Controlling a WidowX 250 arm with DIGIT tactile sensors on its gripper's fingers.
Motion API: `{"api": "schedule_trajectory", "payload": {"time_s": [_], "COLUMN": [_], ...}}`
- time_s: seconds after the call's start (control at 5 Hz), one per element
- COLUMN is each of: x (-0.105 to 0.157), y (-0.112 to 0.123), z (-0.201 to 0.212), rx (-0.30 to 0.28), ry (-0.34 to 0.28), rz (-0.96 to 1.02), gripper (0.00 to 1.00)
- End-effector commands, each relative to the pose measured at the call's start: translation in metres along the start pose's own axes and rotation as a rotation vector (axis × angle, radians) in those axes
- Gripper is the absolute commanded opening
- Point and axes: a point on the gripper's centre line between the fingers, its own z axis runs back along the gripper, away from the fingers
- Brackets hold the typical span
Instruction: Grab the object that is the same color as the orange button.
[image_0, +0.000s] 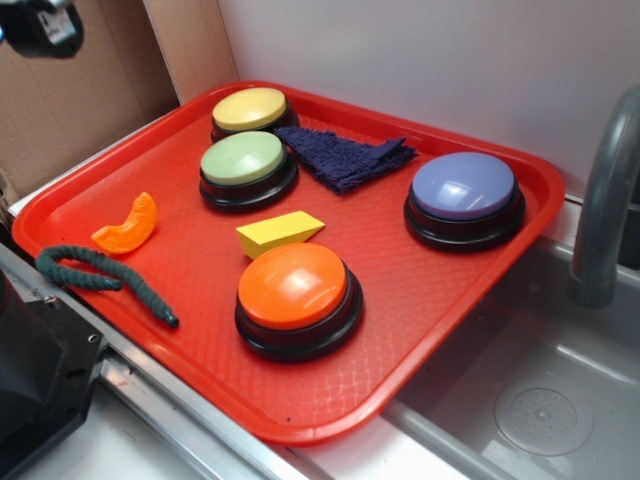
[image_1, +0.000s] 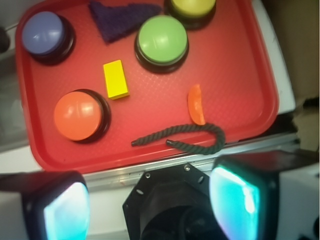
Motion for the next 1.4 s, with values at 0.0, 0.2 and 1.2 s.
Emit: {"api": "schedule_trajectory", "payload": {"time_s": [0.0,0.2,1.2], "x": [0.032,0.044,0.042], "y": [0.045,0.06,0.076], "z": [-0.07,-0.1,-0.186], "rx": [-0.022,-0.017,-0.035], "ry": [-0.071,-0.104,-0.084], "rz": [0.108,0.141,0.109], "gripper": [1.0,1.0,0.0]}}
